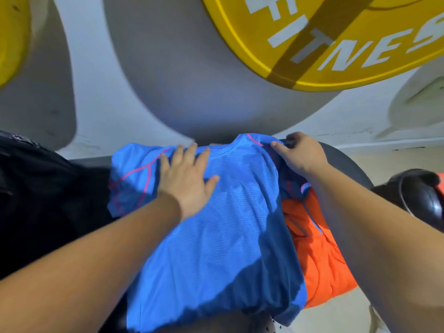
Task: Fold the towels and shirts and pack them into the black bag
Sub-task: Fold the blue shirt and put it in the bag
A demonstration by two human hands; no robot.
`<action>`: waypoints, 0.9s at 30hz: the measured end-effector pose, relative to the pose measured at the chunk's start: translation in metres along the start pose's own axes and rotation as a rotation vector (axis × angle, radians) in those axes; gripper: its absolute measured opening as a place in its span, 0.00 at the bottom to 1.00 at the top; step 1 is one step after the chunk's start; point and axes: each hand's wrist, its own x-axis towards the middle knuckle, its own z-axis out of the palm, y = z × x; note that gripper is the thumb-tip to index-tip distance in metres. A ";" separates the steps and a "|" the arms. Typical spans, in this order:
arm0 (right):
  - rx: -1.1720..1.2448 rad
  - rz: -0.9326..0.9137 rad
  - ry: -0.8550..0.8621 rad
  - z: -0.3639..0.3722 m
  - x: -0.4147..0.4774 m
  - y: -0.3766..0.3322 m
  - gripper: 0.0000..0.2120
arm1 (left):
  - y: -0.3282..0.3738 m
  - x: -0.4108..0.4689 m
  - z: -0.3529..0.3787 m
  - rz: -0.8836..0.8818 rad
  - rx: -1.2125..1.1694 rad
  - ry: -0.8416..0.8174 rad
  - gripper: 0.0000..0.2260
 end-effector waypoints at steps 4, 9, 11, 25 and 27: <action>0.094 0.126 0.009 -0.002 -0.023 0.019 0.32 | 0.044 -0.029 0.024 0.121 -0.022 -0.114 0.35; 0.070 0.067 0.036 0.001 -0.030 0.028 0.11 | 0.048 -0.038 0.052 0.122 0.070 -0.144 0.39; 0.079 0.083 0.063 0.000 -0.027 0.029 0.09 | 0.049 -0.037 0.054 0.113 0.083 -0.134 0.39; 0.300 0.228 -0.040 -0.024 -0.031 0.018 0.44 | 0.049 -0.035 0.055 0.104 0.088 -0.133 0.40; 0.205 0.221 -0.067 -0.028 -0.034 0.017 0.44 | 0.050 -0.035 0.054 0.103 0.088 -0.142 0.40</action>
